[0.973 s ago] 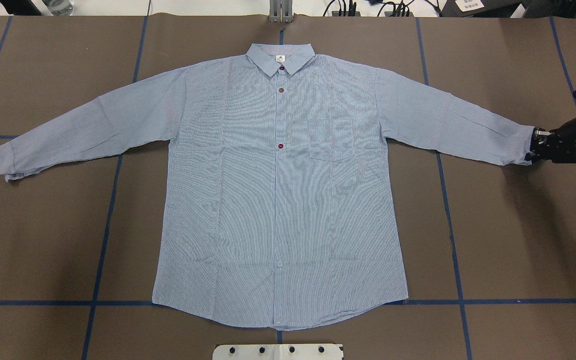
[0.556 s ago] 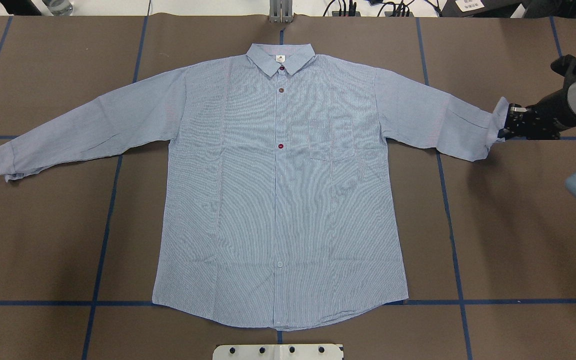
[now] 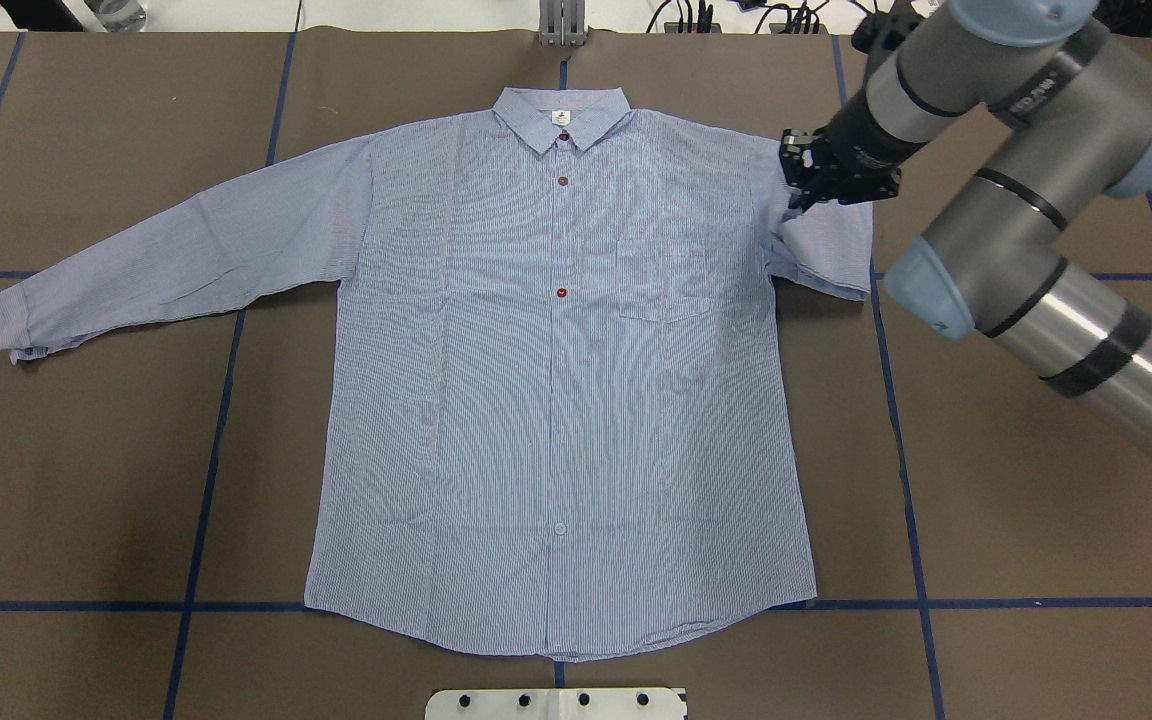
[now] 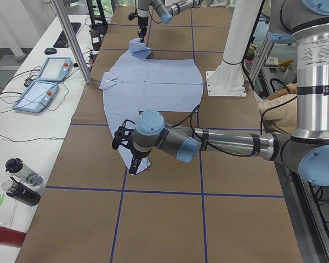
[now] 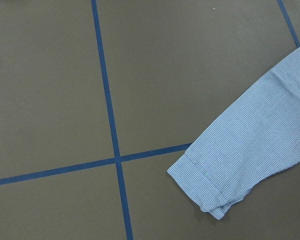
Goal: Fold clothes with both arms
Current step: 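Lift the cuff with the right gripper and carry it across toward the collar, then lay the sleeve down across the shirt front and release with the right gripper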
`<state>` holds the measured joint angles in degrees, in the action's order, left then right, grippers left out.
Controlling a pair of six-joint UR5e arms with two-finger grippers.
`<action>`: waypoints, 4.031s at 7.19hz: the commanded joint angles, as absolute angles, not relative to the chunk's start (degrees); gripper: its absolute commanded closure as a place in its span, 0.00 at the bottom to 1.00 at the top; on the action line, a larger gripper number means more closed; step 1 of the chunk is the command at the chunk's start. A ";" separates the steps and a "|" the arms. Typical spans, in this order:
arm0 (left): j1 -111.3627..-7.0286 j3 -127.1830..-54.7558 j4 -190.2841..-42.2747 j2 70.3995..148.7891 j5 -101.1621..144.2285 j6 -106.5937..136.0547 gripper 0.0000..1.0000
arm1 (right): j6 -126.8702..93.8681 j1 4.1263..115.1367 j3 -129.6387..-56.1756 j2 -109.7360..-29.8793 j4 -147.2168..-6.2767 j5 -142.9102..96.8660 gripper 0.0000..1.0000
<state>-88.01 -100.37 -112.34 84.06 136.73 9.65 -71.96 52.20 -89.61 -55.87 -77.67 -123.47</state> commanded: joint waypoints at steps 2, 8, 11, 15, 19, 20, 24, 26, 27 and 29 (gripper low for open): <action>-88.07 -100.20 -112.41 84.20 136.50 9.49 0.00 | -87.32 44.93 -74.84 -38.54 -69.83 -114.45 1.00; -88.07 -100.19 -113.47 84.29 136.49 9.67 0.00 | -89.74 36.13 -67.33 -30.85 -63.72 -102.75 1.00; -88.07 -100.02 -113.47 84.29 136.41 9.67 0.00 | -89.74 35.42 -67.15 -30.59 -63.63 -101.35 1.00; -88.07 -99.75 -113.47 84.55 136.49 9.67 0.00 | -89.74 35.94 -65.66 -30.85 -62.93 -99.58 1.00; -88.07 -99.93 -113.47 84.55 136.49 9.67 0.00 | -90.35 36.04 -59.12 -25.27 -62.40 -98.26 0.07; -88.07 -99.93 -113.47 84.64 136.49 9.67 0.00 | -91.31 35.86 -56.80 -23.57 -60.14 -98.26 0.02; -82.38 -97.84 -115.74 90.61 136.67 14.57 0.00 | -92.46 37.17 -62.35 -28.79 -60.03 -99.75 0.01; -80.95 -87.77 -121.96 94.55 136.76 14.85 0.00 | -92.20 40.06 -73.70 -40.21 -60.47 -104.74 0.01; -80.86 -84.76 -122.34 95.61 136.84 14.59 0.00 | -91.94 42.69 -75.74 -43.65 -60.99 -109.99 0.01; -77.89 -79.32 -127.15 96.23 136.58 20.51 0.00 | -91.58 45.43 -81.88 -51.55 -61.96 -112.67 0.01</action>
